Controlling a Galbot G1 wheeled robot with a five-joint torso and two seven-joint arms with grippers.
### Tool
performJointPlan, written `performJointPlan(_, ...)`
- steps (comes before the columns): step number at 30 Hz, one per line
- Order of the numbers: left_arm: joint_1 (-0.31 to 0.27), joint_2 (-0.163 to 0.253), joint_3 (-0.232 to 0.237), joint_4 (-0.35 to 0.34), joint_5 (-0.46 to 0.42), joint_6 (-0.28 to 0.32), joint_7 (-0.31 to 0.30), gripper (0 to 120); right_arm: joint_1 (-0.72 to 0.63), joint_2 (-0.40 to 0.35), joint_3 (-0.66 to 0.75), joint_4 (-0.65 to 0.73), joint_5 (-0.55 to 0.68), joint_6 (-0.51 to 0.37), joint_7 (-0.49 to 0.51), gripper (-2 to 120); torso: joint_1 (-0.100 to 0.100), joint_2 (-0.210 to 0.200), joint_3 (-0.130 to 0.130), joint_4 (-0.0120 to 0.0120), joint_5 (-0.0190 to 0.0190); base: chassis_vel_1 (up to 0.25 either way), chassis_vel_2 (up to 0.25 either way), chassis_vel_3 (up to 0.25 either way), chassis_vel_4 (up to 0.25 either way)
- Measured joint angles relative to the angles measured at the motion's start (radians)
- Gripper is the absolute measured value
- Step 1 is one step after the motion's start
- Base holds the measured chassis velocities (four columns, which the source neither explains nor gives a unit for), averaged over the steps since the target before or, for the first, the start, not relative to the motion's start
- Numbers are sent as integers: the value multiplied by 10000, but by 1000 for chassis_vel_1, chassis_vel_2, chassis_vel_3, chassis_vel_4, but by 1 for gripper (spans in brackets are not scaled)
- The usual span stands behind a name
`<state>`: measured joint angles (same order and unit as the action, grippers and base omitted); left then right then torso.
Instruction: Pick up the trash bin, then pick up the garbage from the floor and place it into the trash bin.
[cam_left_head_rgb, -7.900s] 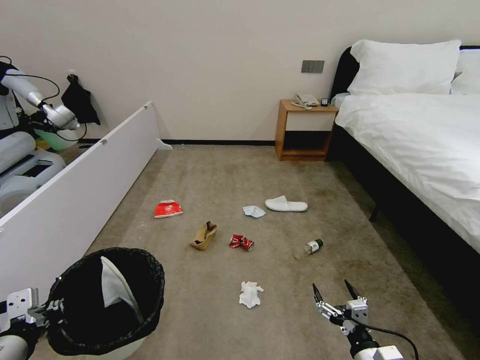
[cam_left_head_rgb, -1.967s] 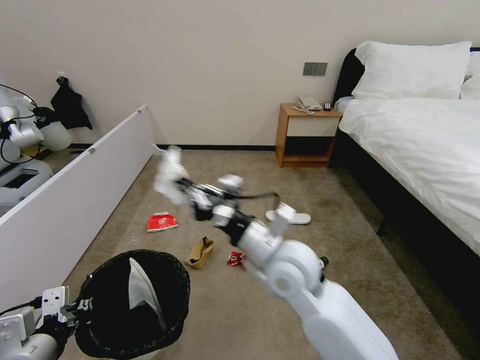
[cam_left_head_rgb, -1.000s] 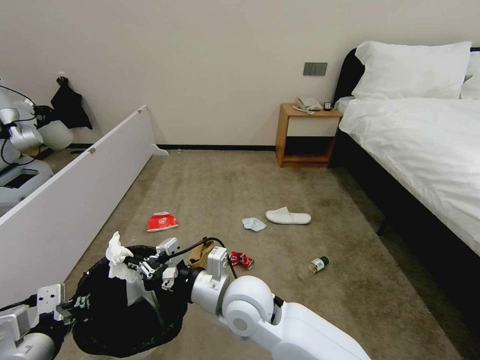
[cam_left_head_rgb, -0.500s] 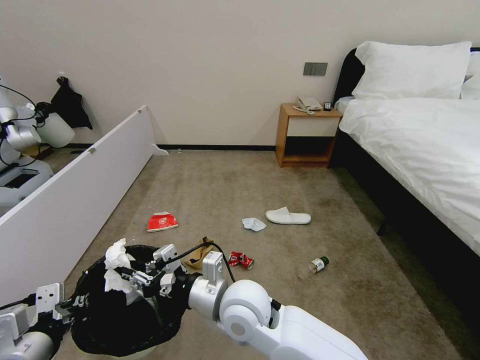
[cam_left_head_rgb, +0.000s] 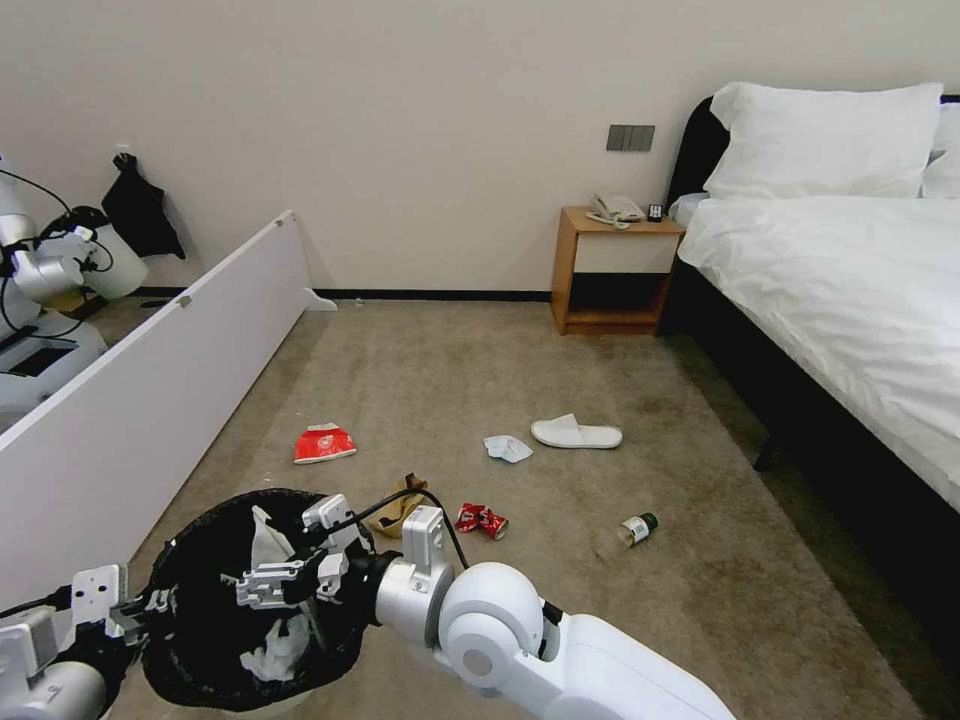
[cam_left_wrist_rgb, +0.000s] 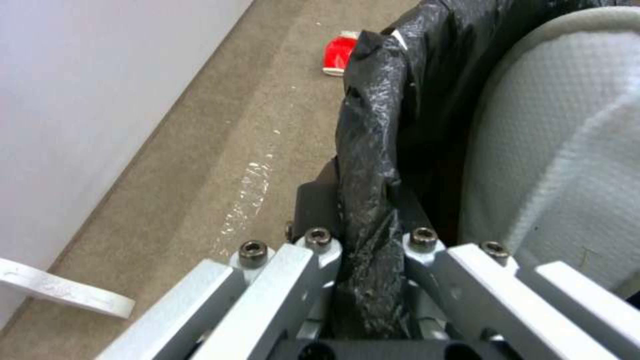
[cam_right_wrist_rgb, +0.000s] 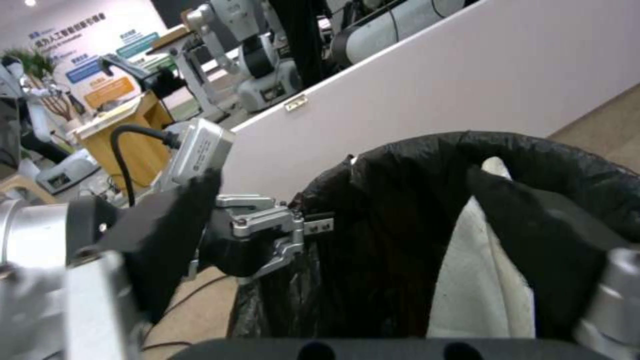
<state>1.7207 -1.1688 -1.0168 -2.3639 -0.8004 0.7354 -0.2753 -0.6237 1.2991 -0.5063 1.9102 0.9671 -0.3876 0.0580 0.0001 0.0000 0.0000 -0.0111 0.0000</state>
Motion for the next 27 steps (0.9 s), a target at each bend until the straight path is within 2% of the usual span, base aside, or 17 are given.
performJointPlan(12,-1,-7,-23,-8,-6,0,0,4,-41,-40,92,300,28,63,0,100,0,0,0,1,0,0,0,0,0)
performJointPlan(16,-16,-3,-51,4,6,0,1,4,-181,-15,815,337,-508,519,126,100,0,0,0,3,0,0,0,0,0)
performJointPlan(18,-107,-25,-52,91,48,0,11,4,-423,-129,1736,252,-1067,907,481,100,0,0,0,1,1,0,0,0,0)
performJointPlan(20,-107,-25,-52,91,48,0,11,4,-423,-129,1736,252,-1067,907,481,100,0,0,0,1,1,0,0,0,0)
performJointPlan(21,-166,-62,-40,177,64,1,36,4,-744,-338,2415,196,-1373,1131,692,100,0,0,0,2,1,0,0,0,0)
performJointPlan(22,-233,-85,-12,255,104,0,108,4,-1793,-971,3689,195,-1916,1339,963,100,0,0,0,3,3,0,0,0,0)
performJointPlan(23,-233,-85,-12,255,104,0,108,4,-1793,-971,3689,195,-1916,1339,963,100,0,0,0,3,3,0,0,0,0)
performJointPlan(24,-285,-77,22,299,146,0,147,4,-2718,-1532,4624,168,-2716,1880,1002,100,0,1,0,-6,4,0,0,0,0)
performJointPlan(26,-359,-66,42,343,199,0,214,4,-4077,-2045,6262,231,-3771,2530,1021,100,0,1,0,-4,5,0,0,0,0)
performJointPlan(27,-359,-66,42,343,199,0,214,4,-4077,-2045,6262,231,-3771,2530,1021,100,0,1,0,-4,5,0,0,0,0)
